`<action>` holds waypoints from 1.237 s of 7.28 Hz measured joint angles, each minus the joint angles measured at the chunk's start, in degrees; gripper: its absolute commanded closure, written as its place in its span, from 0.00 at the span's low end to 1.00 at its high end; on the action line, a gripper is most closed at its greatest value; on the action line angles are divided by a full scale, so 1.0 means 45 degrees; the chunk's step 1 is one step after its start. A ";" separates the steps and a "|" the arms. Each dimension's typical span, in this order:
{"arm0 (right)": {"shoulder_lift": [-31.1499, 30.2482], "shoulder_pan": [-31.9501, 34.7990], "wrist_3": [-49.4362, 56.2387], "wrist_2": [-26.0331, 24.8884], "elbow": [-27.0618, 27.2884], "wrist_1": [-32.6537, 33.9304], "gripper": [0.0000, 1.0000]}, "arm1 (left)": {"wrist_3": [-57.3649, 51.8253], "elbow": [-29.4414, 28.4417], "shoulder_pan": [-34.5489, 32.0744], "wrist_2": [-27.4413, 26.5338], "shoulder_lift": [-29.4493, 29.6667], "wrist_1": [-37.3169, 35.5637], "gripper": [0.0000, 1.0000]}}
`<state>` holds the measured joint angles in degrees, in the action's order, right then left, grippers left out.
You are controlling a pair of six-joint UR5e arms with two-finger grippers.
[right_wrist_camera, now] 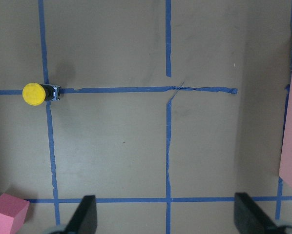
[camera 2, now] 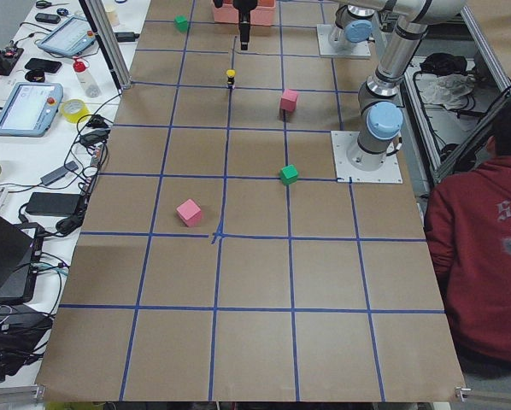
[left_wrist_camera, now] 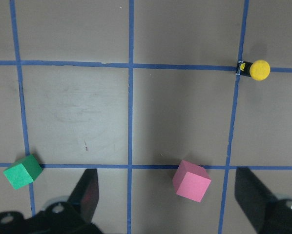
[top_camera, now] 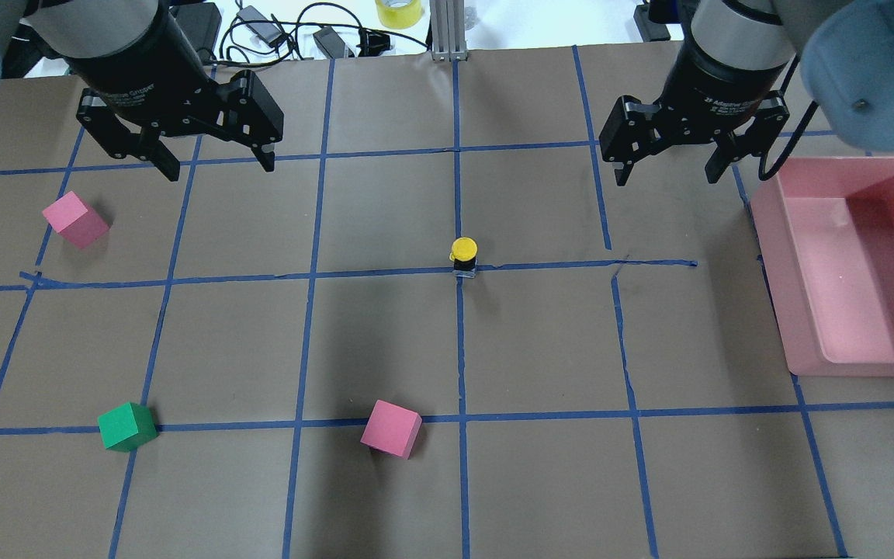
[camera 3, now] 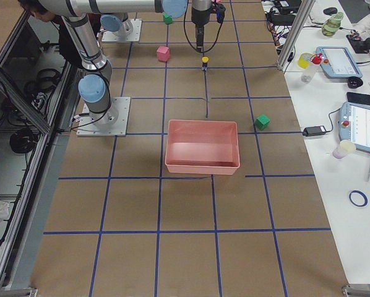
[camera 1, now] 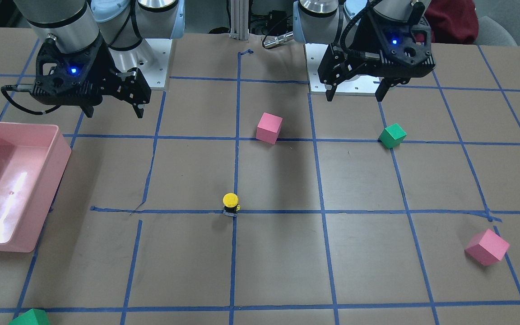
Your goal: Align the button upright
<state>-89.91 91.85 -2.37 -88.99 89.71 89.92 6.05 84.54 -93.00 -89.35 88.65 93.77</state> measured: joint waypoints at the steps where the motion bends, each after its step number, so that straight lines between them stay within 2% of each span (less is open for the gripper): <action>1: 0.0000 0.0000 -0.0004 0.0003 0.0004 0.0002 0.00 | 0.0000 0.0175 0.0020 -0.0056 -0.0069 -0.0307 0.00; 9: 0.0000 0.0024 -0.0001 0.0048 0.0012 0.0006 0.00 | 0.0004 0.0354 0.0054 -0.0126 -0.0168 -0.0720 0.00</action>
<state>-89.91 91.95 -2.38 -88.78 89.76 89.95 6.07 86.13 -92.75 -89.91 87.89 90.53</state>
